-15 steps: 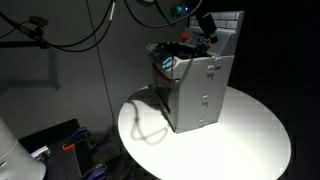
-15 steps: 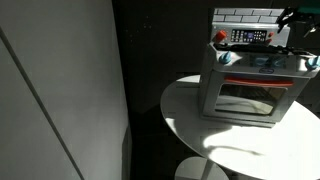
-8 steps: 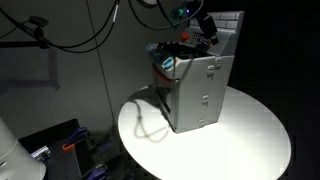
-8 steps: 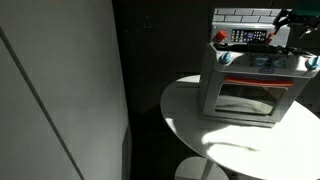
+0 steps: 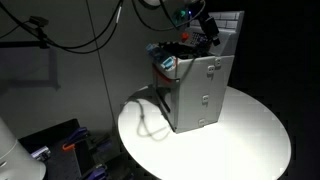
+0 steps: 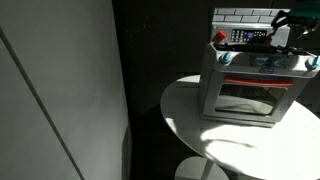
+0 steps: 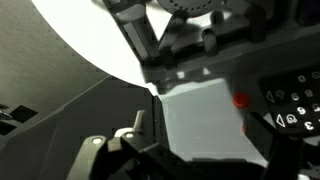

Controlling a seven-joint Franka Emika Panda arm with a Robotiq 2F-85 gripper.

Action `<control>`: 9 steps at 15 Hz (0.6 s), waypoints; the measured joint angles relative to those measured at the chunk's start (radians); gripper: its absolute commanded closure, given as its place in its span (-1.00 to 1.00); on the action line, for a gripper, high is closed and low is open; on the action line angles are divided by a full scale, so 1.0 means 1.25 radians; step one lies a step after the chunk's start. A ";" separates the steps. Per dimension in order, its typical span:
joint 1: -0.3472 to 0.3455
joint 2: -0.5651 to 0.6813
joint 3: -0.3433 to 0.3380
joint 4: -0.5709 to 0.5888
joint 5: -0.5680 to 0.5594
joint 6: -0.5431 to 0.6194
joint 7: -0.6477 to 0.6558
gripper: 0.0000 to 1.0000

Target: Push the top right button on the toy stove

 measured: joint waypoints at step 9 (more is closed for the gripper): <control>0.006 0.012 -0.008 0.019 0.000 -0.015 0.000 -1.00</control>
